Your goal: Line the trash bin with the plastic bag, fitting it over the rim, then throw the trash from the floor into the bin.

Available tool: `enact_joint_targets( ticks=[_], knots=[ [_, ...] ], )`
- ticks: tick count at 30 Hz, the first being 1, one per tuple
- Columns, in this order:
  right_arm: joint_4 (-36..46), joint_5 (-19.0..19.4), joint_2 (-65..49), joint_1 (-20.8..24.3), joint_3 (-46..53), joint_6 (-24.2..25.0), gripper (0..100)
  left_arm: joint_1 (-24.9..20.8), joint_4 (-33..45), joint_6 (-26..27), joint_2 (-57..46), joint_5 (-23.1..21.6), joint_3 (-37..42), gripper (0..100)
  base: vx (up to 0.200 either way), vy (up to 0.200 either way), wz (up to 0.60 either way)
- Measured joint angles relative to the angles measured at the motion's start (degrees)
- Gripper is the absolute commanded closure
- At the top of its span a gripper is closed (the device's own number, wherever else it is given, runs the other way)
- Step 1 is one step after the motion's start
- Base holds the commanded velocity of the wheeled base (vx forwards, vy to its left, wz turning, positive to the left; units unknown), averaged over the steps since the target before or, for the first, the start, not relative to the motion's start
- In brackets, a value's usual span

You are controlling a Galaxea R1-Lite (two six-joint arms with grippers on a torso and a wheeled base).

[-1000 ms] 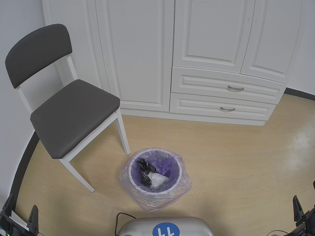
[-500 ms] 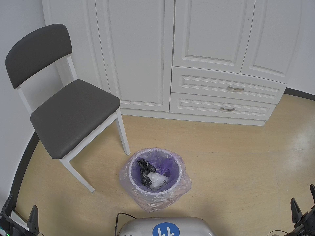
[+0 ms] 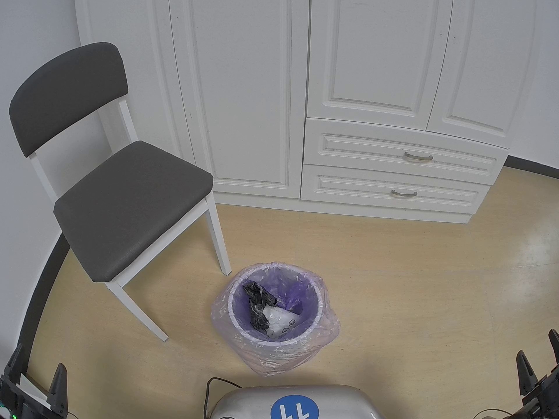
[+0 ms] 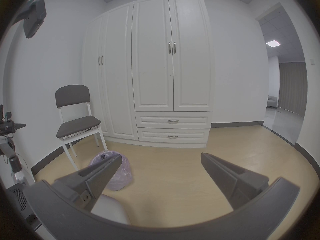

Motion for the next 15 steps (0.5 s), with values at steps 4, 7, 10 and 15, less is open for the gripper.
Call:
enact_joint_targets(
  ticks=[4, 7, 10, 15],
  knots=[
    [0.02, 0.00, 0.00, 0.00, 0.00, -0.02, 0, 0.00, 0.00, 0.00, 0.00, -0.01, 0.00, 0, 0.000, 0.000, 0.00],
    [0.00, 0.00, 0.02, 0.00, 0.00, -0.02, 0, 0.00, 0.00, 0.00, 0.00, 0.00, 0.02, 0, 0.000, 0.000, 0.00],
    [0.00, 0.00, 0.02, 0.00, 0.00, -0.05, 0, 0.00, 0.00, 0.02, 0.02, 0.00, 0.02, 0, 0.000, 0.000, 0.00],
    [0.00, 0.00, 0.05, 0.00, 0.00, -0.05, 0, 0.00, 0.00, 0.04, 0.02, 0.00, 0.00, 0, 0.000, 0.000, 0.00]
  ],
)
